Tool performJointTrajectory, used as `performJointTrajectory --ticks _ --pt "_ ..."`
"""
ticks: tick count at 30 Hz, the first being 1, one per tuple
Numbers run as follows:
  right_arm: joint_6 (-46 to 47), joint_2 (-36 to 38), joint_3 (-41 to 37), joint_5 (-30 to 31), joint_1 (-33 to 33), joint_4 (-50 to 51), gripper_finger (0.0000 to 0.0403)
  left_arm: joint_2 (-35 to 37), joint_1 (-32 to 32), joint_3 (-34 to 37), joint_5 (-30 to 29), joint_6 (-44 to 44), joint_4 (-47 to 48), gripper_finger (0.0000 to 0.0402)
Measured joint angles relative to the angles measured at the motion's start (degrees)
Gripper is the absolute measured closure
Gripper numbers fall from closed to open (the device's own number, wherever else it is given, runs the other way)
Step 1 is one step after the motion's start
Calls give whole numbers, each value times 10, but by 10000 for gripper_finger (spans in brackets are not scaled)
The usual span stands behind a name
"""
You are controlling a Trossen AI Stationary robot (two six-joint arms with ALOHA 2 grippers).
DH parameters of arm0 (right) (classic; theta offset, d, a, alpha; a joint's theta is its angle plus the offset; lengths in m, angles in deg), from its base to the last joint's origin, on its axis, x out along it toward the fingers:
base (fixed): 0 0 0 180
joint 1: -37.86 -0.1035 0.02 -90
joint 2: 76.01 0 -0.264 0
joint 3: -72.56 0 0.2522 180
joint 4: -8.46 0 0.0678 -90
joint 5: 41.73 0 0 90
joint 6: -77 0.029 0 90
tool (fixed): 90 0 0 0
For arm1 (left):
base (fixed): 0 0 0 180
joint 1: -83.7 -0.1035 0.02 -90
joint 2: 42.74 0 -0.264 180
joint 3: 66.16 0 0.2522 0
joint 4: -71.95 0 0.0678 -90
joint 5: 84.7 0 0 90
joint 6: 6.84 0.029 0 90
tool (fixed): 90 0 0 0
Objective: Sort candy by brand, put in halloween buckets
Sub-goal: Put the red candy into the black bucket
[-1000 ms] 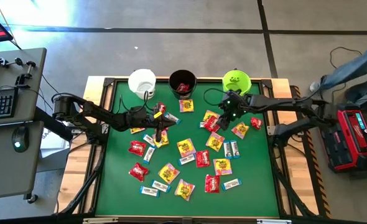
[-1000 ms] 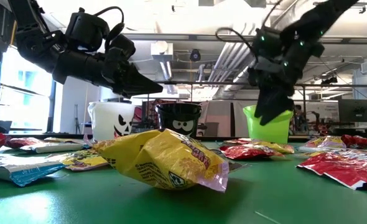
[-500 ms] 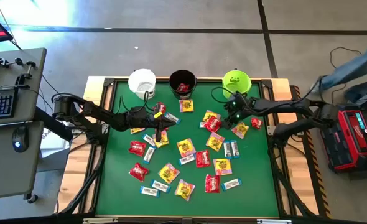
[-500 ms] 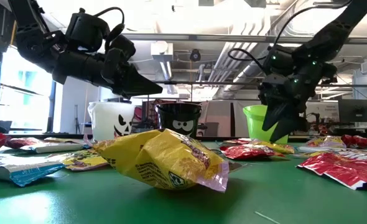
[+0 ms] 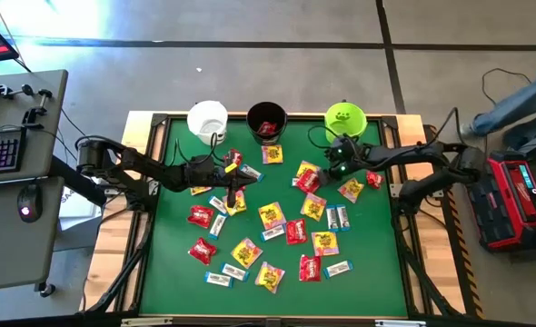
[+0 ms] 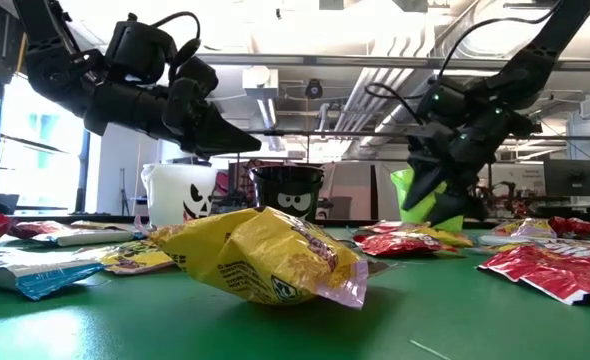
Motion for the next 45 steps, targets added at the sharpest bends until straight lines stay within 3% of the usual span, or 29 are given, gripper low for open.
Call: performJointTrajectory --ticks 4,11,18,26,33,40,45 --pt "-10 0 -1 15 0 -4 236 0 0 0 0 -1 4 402" --pt "-38 0 -1 19 0 -4 352 0 0 0 0 -1 5 401" --pt "-75 0 -1 9 -16 -4 397 0 0 0 0 -1 5 402" --pt "-101 0 7 27 -55 -26 403 0 0 0 -5 -31 5 402" --pt "-149 0 65 70 -97 -20 403 0 0 -6 -6 -73 13 399" --pt "-201 1 144 120 -128 30 403 0 0 -45 -6 -73 74 360" --pt "-220 1 183 113 -139 100 398 0 0 -60 -6 -76 109 325"
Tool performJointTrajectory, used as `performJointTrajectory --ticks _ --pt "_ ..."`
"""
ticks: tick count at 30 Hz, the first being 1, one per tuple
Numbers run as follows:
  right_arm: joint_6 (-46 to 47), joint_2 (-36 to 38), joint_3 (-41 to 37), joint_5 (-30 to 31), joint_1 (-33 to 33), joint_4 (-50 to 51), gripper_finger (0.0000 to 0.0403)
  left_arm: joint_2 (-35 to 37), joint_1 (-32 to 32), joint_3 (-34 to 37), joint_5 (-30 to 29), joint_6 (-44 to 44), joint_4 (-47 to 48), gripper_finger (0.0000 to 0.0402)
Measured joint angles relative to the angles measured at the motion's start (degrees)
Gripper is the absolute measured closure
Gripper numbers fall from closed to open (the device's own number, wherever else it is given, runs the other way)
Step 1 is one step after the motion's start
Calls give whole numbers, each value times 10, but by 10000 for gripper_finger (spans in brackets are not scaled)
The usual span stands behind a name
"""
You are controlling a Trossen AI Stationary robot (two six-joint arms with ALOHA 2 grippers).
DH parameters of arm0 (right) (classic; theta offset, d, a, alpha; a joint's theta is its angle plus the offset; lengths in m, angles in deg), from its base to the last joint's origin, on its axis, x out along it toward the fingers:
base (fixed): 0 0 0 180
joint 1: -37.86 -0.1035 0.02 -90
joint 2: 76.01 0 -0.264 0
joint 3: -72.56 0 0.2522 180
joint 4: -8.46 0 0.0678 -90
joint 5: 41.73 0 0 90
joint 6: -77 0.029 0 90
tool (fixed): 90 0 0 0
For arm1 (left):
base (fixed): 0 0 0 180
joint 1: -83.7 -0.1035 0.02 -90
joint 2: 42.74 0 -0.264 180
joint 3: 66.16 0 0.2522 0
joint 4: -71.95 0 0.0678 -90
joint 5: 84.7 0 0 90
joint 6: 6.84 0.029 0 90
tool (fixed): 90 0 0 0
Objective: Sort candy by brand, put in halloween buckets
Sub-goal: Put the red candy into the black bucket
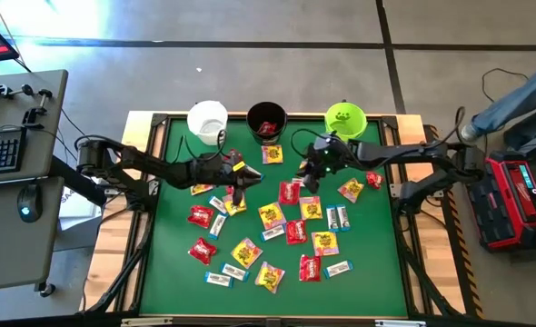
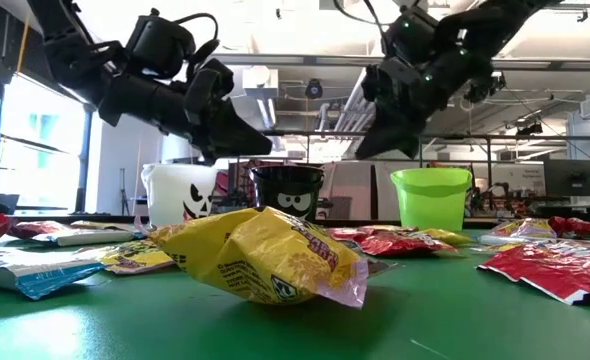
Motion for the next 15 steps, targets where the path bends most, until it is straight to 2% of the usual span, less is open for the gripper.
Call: performJointTrajectory --ticks 5,10,12,15 --pt "42 0 2 -6 -15 47 348 -9 0 -22 24 -42 49 304" --pt "98 -7 1 -8 -36 61 280 -43 7 -45 49 -56 55 317" --pt "131 -21 -4 -9 -41 56 271 -64 8 -60 50 -60 55 331" --pt "118 -53 -5 6 -54 55 284 -99 8 -80 51 -60 58 360"
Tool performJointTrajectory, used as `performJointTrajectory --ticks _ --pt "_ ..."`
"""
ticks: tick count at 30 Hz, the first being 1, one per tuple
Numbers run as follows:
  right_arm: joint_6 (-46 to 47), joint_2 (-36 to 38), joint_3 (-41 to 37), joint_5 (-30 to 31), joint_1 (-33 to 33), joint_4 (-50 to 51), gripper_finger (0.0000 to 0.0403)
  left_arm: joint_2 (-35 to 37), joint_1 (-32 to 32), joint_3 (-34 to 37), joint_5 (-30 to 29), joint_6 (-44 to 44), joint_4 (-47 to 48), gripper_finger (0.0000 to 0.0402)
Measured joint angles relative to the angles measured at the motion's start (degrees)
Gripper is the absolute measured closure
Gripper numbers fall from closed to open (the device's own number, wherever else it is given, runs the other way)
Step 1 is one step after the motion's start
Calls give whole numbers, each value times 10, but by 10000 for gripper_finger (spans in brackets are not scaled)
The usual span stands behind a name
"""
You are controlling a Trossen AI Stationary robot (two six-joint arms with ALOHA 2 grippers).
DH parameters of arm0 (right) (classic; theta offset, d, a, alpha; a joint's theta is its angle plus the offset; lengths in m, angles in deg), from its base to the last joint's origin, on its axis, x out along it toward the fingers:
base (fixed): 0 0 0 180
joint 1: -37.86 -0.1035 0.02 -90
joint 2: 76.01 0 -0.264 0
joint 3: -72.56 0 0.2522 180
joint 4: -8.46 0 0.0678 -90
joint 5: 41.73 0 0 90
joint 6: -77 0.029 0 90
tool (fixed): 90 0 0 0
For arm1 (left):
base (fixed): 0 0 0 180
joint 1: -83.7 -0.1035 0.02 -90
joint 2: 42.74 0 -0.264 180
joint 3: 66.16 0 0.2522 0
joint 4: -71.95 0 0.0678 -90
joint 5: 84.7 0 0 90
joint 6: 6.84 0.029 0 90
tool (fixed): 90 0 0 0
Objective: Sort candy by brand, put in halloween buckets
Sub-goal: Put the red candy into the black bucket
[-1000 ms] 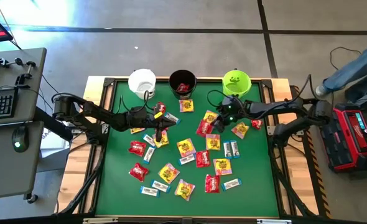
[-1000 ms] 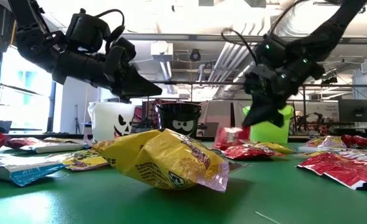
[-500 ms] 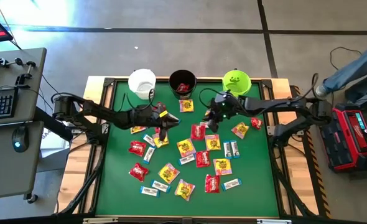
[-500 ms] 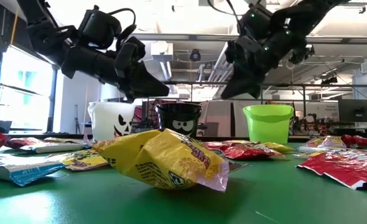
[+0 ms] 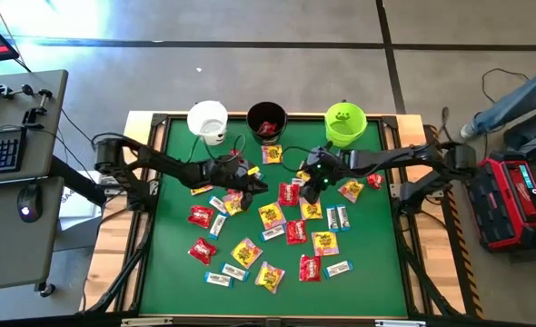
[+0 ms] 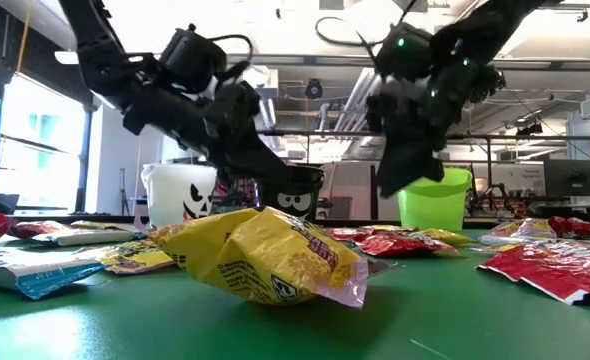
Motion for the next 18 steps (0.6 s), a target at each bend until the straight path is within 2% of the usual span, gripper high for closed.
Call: performJointTrajectory --ticks 3,5,7,12,18 --pt "-35 -28 0 31 -14 -6 329 -32 -1 -20 -5 0 4 392" --pt "-56 -38 0 57 -19 -5 370 -49 -2 -33 -17 -1 6 398" --pt "-77 -42 0 78 -22 -7 394 -59 -5 -41 -19 -17 18 396" --pt "-96 -65 0 80 -22 -4 379 -87 -17 -87 -12 -89 93 387" --pt "-120 -99 0 85 -25 -51 393 -119 -30 -146 26 -152 179 327"
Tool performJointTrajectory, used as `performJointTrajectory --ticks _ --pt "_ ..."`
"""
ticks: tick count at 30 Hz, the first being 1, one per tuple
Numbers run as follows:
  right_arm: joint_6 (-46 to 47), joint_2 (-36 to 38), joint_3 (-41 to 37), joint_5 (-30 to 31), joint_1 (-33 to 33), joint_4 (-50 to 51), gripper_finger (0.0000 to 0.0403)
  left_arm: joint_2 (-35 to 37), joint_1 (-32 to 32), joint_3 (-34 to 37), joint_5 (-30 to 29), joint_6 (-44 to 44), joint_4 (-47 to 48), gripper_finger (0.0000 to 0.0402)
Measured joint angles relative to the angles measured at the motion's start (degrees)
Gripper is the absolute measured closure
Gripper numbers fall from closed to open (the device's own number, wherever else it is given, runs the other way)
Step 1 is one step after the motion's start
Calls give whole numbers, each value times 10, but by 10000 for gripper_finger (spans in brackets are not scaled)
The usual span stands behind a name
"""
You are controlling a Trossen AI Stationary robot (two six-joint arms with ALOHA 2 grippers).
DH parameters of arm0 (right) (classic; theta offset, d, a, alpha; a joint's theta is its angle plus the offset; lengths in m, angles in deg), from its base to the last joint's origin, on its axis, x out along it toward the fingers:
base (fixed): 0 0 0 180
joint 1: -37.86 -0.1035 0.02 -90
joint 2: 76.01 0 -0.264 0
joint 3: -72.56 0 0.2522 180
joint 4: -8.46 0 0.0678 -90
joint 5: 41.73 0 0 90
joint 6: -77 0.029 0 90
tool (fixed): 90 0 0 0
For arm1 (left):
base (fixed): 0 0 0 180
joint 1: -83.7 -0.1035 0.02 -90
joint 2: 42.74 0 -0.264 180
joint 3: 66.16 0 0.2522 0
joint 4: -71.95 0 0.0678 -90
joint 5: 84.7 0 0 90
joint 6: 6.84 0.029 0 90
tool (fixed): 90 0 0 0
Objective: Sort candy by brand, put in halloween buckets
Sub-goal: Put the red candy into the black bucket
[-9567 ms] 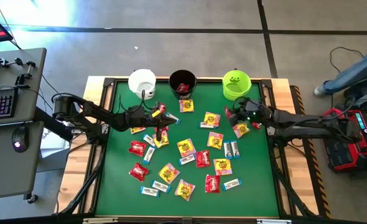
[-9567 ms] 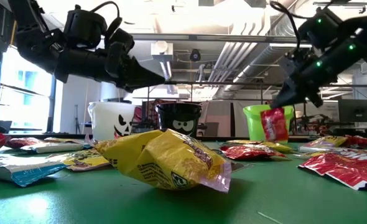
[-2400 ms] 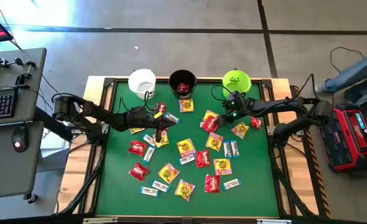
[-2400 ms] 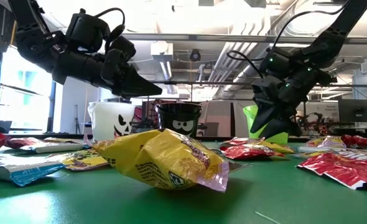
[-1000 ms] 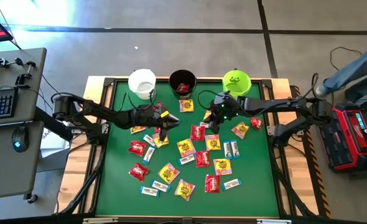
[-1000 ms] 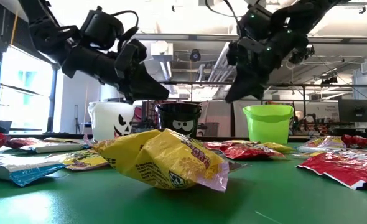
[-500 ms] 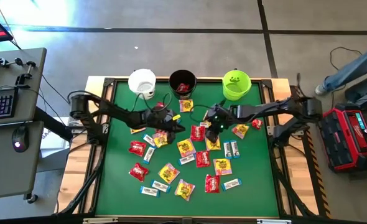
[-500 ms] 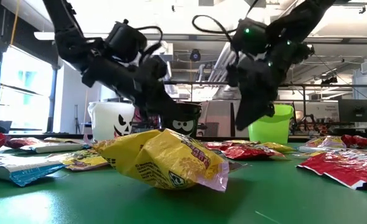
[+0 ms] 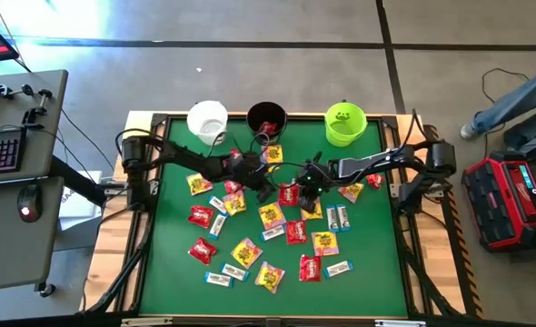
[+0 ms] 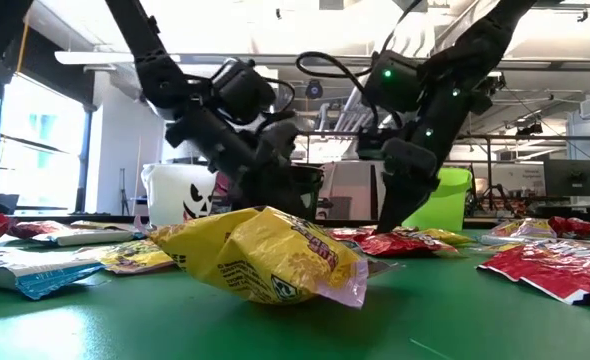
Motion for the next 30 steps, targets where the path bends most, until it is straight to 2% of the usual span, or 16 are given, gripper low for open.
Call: performJointTrajectory --ticks 5,10,30 --pt "-14 -14 1 0 0 -15 402 -27 -8 -27 34 -27 2 270" --pt "-18 -16 0 0 0 -30 402 -35 -9 -29 34 -42 -4 239" --pt "-35 -17 0 10 0 -45 402 -37 -15 -27 72 -13 -33 231"
